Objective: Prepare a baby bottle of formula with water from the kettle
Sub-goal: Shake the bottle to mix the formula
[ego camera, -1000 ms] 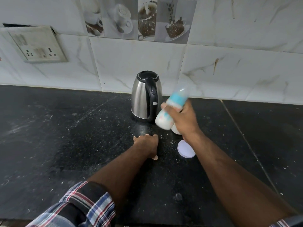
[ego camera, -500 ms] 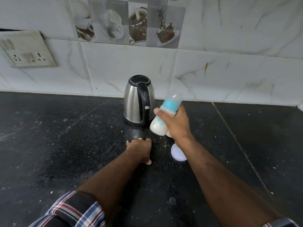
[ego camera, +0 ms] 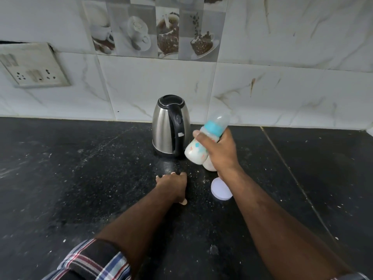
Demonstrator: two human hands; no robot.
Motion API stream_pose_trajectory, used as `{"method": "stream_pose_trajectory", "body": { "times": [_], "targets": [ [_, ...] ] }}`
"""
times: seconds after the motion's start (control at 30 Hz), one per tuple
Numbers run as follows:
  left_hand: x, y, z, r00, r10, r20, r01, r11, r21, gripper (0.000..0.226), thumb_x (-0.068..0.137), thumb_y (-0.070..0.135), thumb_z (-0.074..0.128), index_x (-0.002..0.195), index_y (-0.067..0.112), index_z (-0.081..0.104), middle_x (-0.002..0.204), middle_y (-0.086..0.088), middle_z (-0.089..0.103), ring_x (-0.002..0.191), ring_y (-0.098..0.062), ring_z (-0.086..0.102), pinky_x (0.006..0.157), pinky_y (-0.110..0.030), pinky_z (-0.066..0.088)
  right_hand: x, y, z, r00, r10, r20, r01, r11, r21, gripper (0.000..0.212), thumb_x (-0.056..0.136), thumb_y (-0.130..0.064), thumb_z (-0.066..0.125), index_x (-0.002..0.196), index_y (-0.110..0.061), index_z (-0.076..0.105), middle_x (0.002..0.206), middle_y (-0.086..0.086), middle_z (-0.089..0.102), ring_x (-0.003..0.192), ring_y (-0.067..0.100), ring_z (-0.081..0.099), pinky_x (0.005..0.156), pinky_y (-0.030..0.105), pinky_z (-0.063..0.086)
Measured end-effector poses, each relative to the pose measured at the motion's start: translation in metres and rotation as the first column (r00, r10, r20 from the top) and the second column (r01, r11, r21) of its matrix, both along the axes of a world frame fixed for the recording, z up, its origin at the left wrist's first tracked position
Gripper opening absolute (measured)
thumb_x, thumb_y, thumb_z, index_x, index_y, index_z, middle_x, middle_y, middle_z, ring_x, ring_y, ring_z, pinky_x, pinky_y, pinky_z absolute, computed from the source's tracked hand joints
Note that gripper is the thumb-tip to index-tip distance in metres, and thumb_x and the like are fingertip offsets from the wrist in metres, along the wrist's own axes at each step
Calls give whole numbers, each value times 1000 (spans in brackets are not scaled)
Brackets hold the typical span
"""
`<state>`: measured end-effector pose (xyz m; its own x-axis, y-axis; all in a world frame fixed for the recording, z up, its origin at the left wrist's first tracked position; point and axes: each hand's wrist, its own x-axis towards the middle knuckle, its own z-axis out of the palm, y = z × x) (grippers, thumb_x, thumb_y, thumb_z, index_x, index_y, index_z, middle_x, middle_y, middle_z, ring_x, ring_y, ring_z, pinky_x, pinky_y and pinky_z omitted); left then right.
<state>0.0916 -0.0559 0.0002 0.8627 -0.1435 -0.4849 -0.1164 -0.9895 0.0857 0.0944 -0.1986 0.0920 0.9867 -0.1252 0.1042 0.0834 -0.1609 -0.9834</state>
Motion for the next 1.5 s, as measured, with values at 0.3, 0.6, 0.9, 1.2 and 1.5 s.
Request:
{"method": "stream_pose_trajectory", "body": {
  "times": [0.3, 0.6, 0.9, 1.2, 1.5],
  "targets": [
    [-1, 1, 0, 1000, 7, 10, -7, 1000, -5, 98, 79, 41, 84, 155, 14, 29, 152, -16, 49, 139, -40, 49, 113, -62, 40, 1, 3, 2, 1000, 23, 4, -23, 999, -41, 61, 69, -37, 93, 116, -20, 58, 99, -8, 70, 85, 6, 69, 75, 28, 57],
    [-1, 0, 1, 1000, 12, 8, -11, 1000, -13, 96, 80, 40, 84, 155, 15, 31, 152, -15, 49, 139, -38, 48, 115, -62, 37, -3, 5, -9, 995, 98, -30, -101, 987, -125, 56, 69, -38, 93, 111, -27, 58, 99, -8, 70, 89, 11, 70, 78, 30, 60],
    [-2, 0, -2, 1000, 12, 18, -12, 1000, -3, 97, 79, 40, 84, 156, 15, 30, 152, -16, 47, 140, -40, 47, 115, -64, 36, -1, 5, -7, 989, 142, -31, -145, 951, -274, 67, 62, -51, 92, 115, -28, 57, 99, -12, 70, 88, 7, 69, 78, 28, 58],
    [-3, 1, 2, 1000, 11, 14, -11, 1000, -4, 96, 81, 40, 84, 157, 16, 31, 153, -17, 47, 140, -41, 47, 115, -63, 36, -1, 5, -16, 989, 135, -54, -145, 933, -329, 67, 63, -51, 92, 115, -27, 58, 99, -13, 69, 89, 7, 68, 75, 27, 56],
    [-1, 1, -3, 999, 28, 20, -28, 999, -23, 97, 80, 39, 84, 158, 17, 30, 156, -14, 45, 143, -39, 45, 117, -61, 36, -6, 4, -16, 987, 159, -32, -161, 939, -304, 65, 64, -46, 93, 116, -27, 59, 101, -11, 70, 89, 5, 69, 77, 29, 58]
  ]
}}
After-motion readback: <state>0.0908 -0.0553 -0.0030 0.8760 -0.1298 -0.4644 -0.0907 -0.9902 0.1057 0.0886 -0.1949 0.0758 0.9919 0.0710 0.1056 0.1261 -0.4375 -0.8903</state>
